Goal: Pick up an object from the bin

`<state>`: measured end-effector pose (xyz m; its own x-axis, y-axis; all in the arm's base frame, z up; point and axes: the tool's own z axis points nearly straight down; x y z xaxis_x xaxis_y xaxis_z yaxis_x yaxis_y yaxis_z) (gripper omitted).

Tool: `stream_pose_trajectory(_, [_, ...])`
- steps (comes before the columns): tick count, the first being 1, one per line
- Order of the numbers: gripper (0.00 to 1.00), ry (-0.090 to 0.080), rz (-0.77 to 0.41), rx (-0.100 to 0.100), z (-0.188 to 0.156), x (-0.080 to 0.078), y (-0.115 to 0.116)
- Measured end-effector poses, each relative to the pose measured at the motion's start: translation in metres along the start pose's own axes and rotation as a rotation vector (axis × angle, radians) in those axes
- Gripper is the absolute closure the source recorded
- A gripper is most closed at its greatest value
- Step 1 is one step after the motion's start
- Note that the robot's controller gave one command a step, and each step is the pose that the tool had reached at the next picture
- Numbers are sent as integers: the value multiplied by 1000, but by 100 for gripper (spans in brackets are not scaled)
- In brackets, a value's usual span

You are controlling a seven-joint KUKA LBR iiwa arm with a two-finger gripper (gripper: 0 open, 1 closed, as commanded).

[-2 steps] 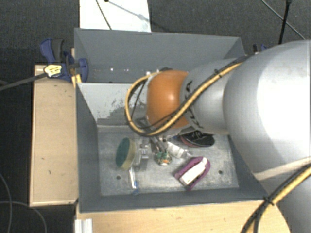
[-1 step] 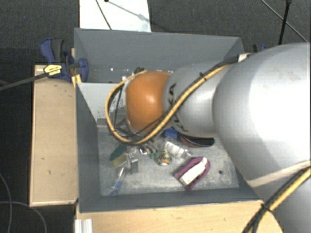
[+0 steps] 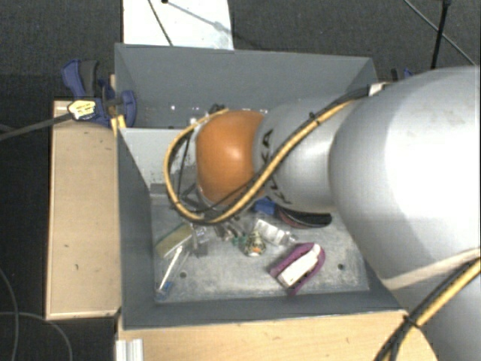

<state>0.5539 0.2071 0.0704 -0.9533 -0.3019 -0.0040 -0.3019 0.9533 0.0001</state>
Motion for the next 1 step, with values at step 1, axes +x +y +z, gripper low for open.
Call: stream_pose_trajectory(1, [100,-3,-698,0,-34,3,-16])
